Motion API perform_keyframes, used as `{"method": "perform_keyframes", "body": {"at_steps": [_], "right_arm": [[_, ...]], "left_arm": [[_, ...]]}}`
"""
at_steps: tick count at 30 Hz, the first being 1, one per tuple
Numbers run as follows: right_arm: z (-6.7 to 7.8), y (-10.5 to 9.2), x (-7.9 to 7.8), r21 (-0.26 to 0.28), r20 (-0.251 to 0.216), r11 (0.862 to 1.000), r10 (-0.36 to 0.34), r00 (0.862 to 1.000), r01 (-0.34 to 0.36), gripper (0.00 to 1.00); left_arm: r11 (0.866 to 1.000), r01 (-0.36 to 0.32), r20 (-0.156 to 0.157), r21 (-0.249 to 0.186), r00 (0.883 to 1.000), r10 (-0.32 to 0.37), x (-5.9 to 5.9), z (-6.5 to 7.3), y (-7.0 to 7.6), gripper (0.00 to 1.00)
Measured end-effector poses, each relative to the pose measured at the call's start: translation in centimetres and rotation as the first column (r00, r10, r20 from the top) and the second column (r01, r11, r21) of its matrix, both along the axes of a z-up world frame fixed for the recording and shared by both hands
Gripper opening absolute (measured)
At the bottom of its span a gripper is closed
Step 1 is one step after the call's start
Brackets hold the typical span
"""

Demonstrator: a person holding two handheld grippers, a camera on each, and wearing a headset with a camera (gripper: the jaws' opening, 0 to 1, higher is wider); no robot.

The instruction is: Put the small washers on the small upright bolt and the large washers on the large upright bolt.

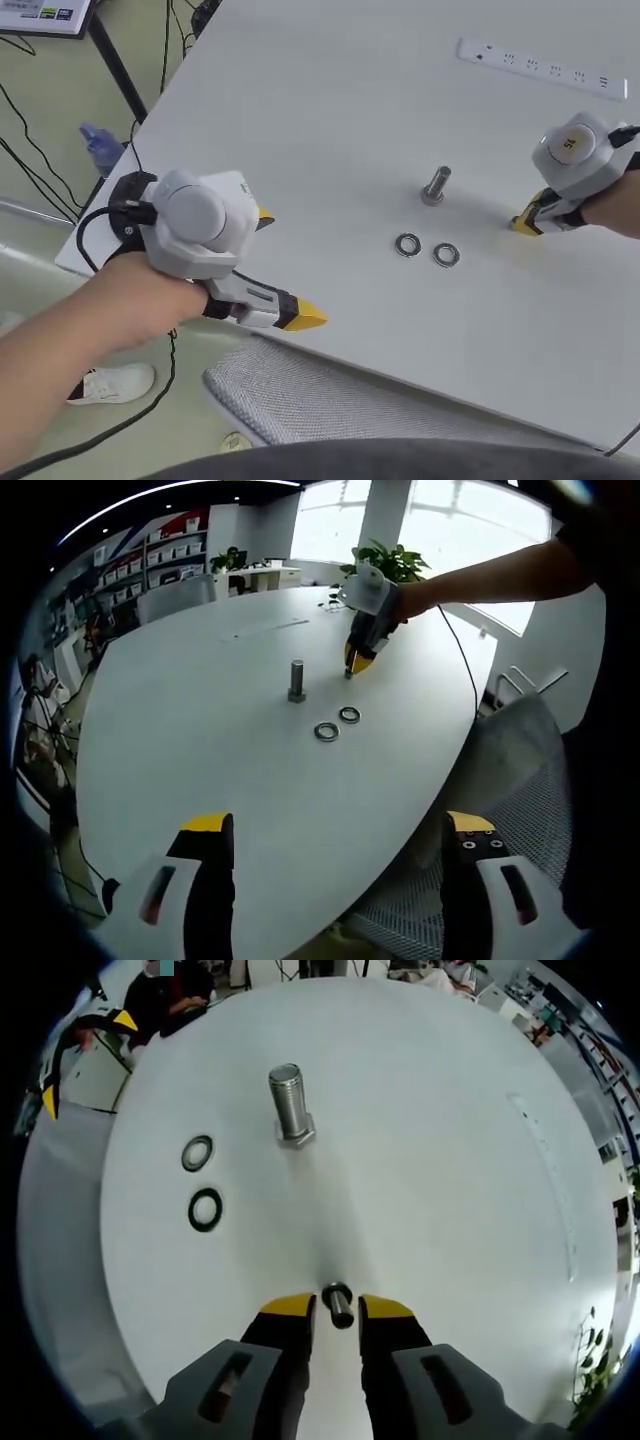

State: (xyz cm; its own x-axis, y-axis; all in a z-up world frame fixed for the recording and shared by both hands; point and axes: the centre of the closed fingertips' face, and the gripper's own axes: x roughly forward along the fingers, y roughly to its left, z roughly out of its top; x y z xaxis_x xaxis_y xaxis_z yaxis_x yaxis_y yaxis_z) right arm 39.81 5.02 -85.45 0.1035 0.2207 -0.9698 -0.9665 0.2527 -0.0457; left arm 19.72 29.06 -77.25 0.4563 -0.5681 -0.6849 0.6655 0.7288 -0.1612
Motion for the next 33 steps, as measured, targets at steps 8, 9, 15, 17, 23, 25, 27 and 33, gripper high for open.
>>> {"method": "perform_keyframes", "body": {"at_steps": [8,9,15,17,23,25,27,33], "right_arm": [[1.5,0.3,0.0,0.019,0.001,1.0,-0.005,1.0,0.005,0.22],[1.7,0.3,0.0,0.013,0.005,1.0,-0.002,1.0,0.001,0.23],[3.0,0.5,-0.3,0.017,0.012,1.0,0.006,1.0,-0.007,0.26],[3.6,0.6,-0.5,0.012,0.016,1.0,0.013,1.0,-0.014,0.27],[5.5,0.9,-0.9,0.016,0.031,1.0,0.013,0.999,-0.014,0.3],[6.0,1.0,-1.2,0.019,0.033,1.0,0.01,0.999,-0.011,0.3],[6.2,1.1,-1.5,0.02,0.034,1.0,0.011,0.999,-0.012,0.3],[6.7,1.2,-2.8,0.017,0.037,1.0,0.006,0.999,-0.006,0.3]], "left_arm": [[1.0,-0.022,0.017,-0.005,1.0,0.022,-0.1,0.5,0.4,0.85],[1.0,-0.026,0.026,-0.007,0.999,0.026,-0.1,0.7,0.5,0.85],[1.0,-0.021,0.048,-0.01,0.999,0.022,-0.1,1.3,0.4,0.85],[1.0,-0.023,0.052,-0.021,0.998,0.024,0.0,1.6,0.2,0.86],[1.0,0.001,0.082,-0.022,0.997,0.001,0.6,2.1,-0.3,0.89],[1.0,0.012,0.089,-0.005,0.996,-0.011,0.8,2.1,-0.2,0.91],[1.0,0.02,0.113,-0.018,0.993,-0.018,1.0,2.6,-0.5,0.94],[0.999,0.025,0.132,-0.034,0.991,-0.02,1.3,3.3,-0.6,0.98]]}}
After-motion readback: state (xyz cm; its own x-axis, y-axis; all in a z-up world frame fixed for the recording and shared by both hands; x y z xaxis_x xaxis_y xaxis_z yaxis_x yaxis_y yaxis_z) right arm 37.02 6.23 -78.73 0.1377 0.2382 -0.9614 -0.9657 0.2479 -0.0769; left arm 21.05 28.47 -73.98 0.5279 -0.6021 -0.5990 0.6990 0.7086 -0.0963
